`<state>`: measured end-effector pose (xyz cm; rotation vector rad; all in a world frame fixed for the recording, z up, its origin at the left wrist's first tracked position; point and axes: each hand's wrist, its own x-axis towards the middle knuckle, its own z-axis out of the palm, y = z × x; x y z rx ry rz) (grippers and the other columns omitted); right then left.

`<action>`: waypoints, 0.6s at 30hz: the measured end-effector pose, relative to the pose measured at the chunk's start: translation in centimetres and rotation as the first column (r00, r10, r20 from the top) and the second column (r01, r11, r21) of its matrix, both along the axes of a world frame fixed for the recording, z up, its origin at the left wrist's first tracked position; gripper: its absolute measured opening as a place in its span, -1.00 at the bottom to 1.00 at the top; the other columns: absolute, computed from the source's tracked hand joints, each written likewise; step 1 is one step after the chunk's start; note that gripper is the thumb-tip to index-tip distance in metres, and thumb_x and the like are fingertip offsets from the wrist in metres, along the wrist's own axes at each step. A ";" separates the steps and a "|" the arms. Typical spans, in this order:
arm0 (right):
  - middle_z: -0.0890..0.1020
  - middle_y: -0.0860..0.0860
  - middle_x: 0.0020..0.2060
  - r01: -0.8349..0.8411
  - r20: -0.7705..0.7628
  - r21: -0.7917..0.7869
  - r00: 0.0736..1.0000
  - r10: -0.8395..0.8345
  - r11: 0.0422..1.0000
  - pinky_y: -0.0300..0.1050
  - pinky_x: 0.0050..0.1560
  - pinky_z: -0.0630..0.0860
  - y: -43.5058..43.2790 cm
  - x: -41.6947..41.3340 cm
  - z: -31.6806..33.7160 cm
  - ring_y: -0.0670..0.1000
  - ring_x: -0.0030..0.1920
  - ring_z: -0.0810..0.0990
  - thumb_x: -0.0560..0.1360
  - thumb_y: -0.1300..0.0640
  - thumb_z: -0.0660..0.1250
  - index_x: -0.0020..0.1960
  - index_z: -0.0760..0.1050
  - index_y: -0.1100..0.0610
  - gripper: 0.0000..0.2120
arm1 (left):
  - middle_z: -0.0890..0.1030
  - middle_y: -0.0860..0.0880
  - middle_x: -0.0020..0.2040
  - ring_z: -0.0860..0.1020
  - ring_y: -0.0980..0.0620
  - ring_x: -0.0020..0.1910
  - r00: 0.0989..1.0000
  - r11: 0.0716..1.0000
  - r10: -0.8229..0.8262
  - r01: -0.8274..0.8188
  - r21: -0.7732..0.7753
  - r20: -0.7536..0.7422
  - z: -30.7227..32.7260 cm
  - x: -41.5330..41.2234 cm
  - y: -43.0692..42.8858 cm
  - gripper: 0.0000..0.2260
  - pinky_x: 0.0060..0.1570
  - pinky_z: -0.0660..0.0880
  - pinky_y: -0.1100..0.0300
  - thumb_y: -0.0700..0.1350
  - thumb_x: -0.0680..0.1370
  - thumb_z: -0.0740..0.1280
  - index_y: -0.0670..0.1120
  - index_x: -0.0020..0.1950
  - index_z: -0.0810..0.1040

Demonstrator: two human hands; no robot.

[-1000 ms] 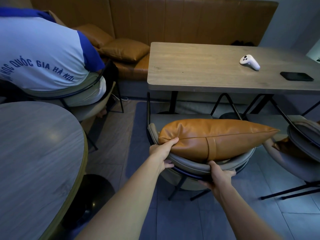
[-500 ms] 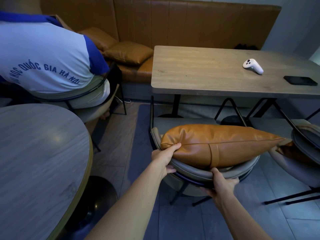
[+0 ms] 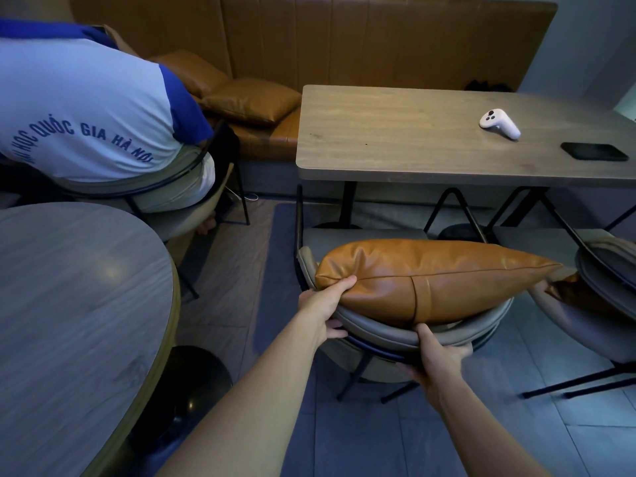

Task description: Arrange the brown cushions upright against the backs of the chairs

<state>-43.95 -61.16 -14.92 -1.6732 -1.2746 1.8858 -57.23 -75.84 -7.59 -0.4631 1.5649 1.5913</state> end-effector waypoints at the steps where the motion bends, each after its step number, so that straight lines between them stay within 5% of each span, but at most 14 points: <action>1: 0.41 0.17 0.29 -0.006 0.011 -0.011 1.000 0.006 1.000 0.30 -0.10 0.69 0.0 0.0 0.0 0.27 0.12 0.60 0.45 0.11 0.49 0.56 -0.09 -0.18 -0.06 | 0.47 -0.20 0.38 0.54 -0.29 0.23 1.000 1.000 -0.019 0.019 -0.012 -0.009 0.0 0.0 -0.1 -0.21 0.13 0.59 -0.29 0.12 0.35 0.63 -0.10 0.45 0.37; 5: 0.53 0.30 0.20 -0.074 0.067 -0.083 0.995 0.080 0.994 0.20 -0.28 0.69 0.2 0.5 0.8 0.39 -0.07 0.70 0.41 -0.03 0.52 0.57 -0.18 -0.26 0.04 | 0.46 -0.16 0.43 0.53 -0.25 0.28 0.986 0.978 -0.146 0.131 -0.162 -0.082 -0.2 0.5 -0.2 -0.09 0.16 0.53 -0.26 0.38 0.33 0.51 -0.05 0.52 0.32; 9: 0.51 0.18 0.23 -0.206 0.084 -0.089 0.973 0.213 0.974 0.22 -0.11 0.67 0.9 2.3 2.0 0.35 0.04 0.67 0.45 -0.11 0.51 0.62 -0.17 -0.22 0.03 | 0.43 -0.15 0.49 0.46 -0.25 0.38 0.901 0.842 -0.389 0.263 -0.471 -0.191 0.9 1.9 0.3 0.00 0.35 0.41 -0.22 0.60 0.37 0.12 -0.09 0.57 0.29; 14: 0.52 0.20 0.25 -0.428 0.260 0.008 0.874 0.411 0.904 0.05 0.00 0.52 2.6 3.8 3.9 0.29 0.21 0.56 0.51 -0.08 0.43 0.53 0.23 0.26 -0.25 | 0.35 -0.14 0.55 0.39 -0.20 0.46 0.743 0.647 -0.642 0.395 -0.652 -0.187 3.6 3.4 0.9 -0.14 0.40 0.37 -0.10 0.48 0.52 0.02 -0.10 0.61 0.22; 18: 0.60 0.19 0.24 -0.673 0.445 0.087 0.686 0.576 0.735 0.00 0.15 0.52 3.4 4.1 7.2 0.22 0.20 0.58 0.53 -0.12 0.34 0.31 0.49 0.25 -0.48 | 0.47 -0.18 0.44 0.48 -0.23 0.35 0.629 0.548 -0.750 0.417 -0.725 -0.205 5.9 3.9 1.6 -0.30 0.31 0.44 -0.08 0.30 0.51 0.21 -0.14 0.50 0.38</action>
